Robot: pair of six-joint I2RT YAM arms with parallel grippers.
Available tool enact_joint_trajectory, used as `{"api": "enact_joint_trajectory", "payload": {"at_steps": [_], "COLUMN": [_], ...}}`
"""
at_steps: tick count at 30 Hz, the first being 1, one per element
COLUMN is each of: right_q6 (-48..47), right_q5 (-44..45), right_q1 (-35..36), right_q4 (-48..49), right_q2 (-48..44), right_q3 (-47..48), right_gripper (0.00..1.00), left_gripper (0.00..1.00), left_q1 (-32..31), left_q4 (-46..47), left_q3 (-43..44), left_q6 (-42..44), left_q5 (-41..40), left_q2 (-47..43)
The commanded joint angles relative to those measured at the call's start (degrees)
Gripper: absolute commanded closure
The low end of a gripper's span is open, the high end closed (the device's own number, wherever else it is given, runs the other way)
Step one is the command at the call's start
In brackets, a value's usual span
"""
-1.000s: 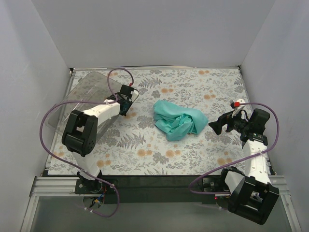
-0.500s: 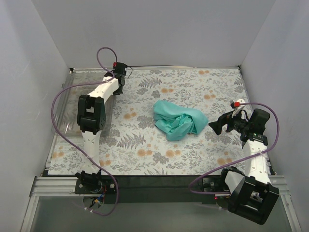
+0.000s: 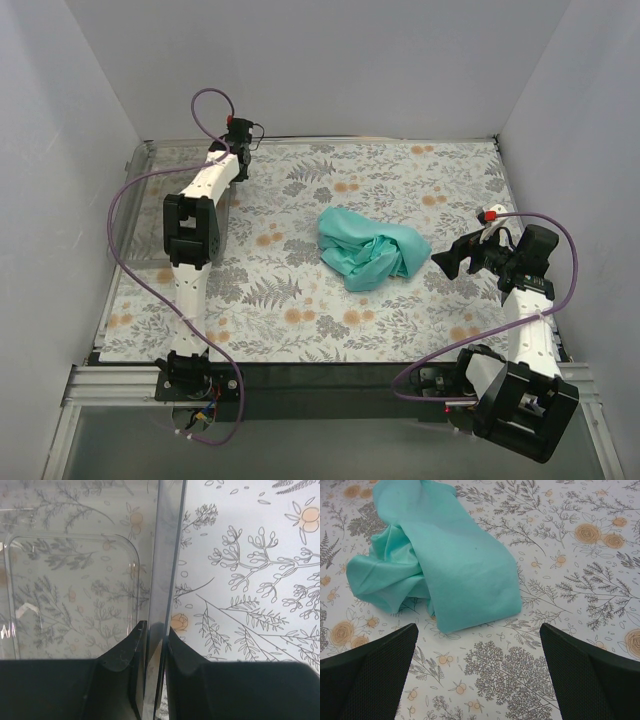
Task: Fold and stack the t-shirts
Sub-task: Flatten the tshirt out
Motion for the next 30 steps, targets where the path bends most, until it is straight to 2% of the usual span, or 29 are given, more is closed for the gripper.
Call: {"api": "enact_joint_trajectory", "payload": {"at_steps": [1,6,9,13,15,17,23,24,27,30], "right_q6": [-0.4,-0.4,-0.4,-0.4,-0.4,-0.4,-0.7,-1.0,-2.2,-3.7], "right_q5": [-1.3,-1.6,-1.7,-1.8,-1.8,-1.8,-2.1,-2.4,-3.3,-4.5], "right_q1": [-0.4,-0.4,-0.4,-0.4,-0.4,-0.4,-0.4,-0.4,-0.4,-0.4], "right_q4": [0.3,0.3,0.3,0.3,0.3,0.3,0.2,-0.1,-0.5,-1.1], "right_q2": [0.2,0.6,0.6,0.8,0.8,0.9,0.4,0.4,-0.6,-1.7], "right_q3": [2.4,2.5,2.4,2.4,2.4,2.4,2.4,2.4,2.3,2.3], "right_gripper": [0.02,0.02,0.02,0.02,0.02,0.02,0.02,0.02,0.02,0.02], "left_gripper": [1.0,1.0,0.93,0.52,0.43,0.3,0.28,0.23,0.21,0.2], "left_q1": [0.7,1.7,2.4,2.7,2.6,2.5,1.8,1.7,1.3,1.3], "left_q4": [6.6,7.8,8.0,8.1,8.0,7.8,7.2,7.2,8.4,10.6], "left_q3": [1.8,2.8,3.0,3.8,4.1,4.3,2.5,1.0,-3.1,-11.7], "left_q6": [2.2,3.1,3.1,2.3,1.9,1.5,-0.1,-0.4,-2.6,-5.0], "left_q5": [4.0,6.1,5.8,6.0,6.6,7.2,8.6,9.3,11.7,15.9], "left_q2": [0.6,0.9,1.4,1.0,0.3,-1.2,-9.7,-11.2,-19.1,-26.3]}}
